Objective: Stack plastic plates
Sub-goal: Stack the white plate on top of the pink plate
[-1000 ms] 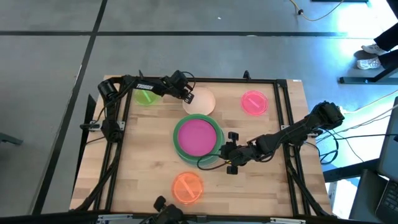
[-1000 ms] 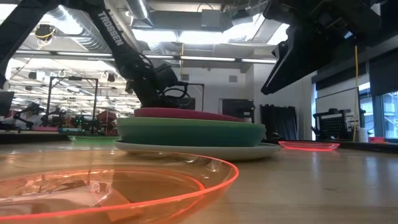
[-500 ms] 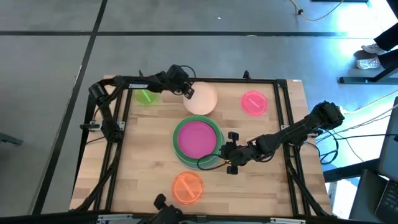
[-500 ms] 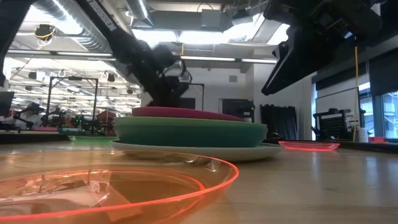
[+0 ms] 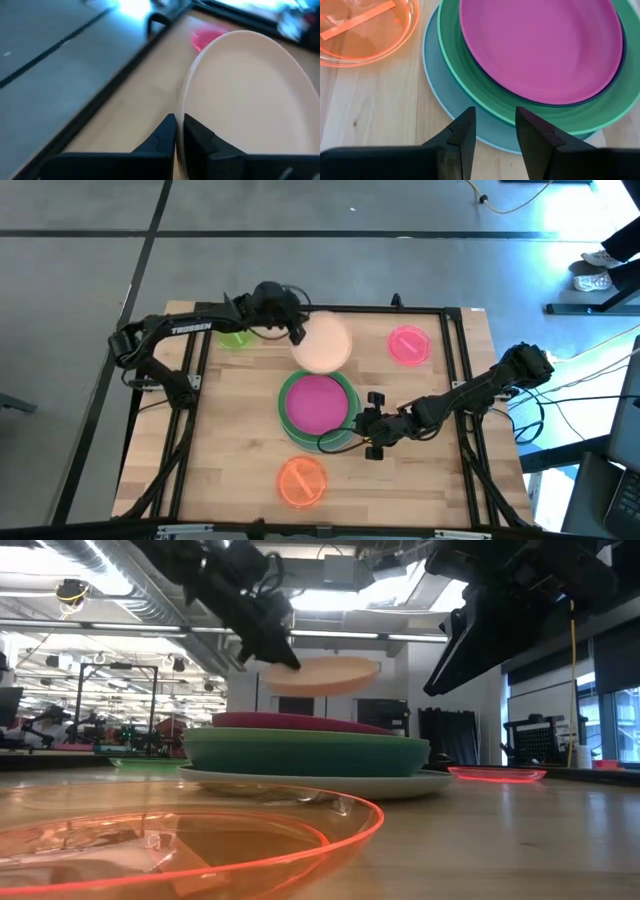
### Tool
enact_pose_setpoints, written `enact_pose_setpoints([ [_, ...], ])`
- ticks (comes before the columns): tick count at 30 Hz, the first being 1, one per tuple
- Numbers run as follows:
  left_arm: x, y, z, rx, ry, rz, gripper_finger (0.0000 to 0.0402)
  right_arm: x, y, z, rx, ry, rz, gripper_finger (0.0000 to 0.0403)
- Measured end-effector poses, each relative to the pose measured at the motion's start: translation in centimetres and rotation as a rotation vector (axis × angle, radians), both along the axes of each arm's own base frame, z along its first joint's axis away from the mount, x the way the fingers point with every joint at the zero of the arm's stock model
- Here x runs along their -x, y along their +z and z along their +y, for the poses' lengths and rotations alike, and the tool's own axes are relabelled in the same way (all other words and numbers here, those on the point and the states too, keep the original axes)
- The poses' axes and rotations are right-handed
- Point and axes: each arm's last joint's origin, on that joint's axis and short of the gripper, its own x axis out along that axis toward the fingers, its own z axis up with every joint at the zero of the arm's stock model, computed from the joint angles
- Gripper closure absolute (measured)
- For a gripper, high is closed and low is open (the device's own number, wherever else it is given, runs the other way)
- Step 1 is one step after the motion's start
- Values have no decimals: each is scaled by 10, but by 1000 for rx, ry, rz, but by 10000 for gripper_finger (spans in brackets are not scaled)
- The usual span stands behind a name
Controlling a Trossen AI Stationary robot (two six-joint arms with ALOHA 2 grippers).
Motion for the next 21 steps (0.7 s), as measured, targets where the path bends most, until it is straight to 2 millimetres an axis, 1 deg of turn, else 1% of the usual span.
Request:
enact_pose_setpoints([
  [5, -6, 3, -36, 15, -122, 58, 384, 2, -1, -1, 11, 2, 26, 274],
  [10, -12, -1, -60, 26, -192, 108, 384, 3, -2, -1, 13, 3, 34, 274],
  [12, -15, -8, -66, 12, -184, 141, 384, 3, -2, -1, 17, 5, 37, 274],
  [16, -15, -32, -75, 30, -186, 221, 384, 3, -2, -1, 31, 20, 43, 274],
  [21, -15, -42, -82, 59, -186, 204, 384, 3, -2, -2, 40, 14, 40, 274],
])
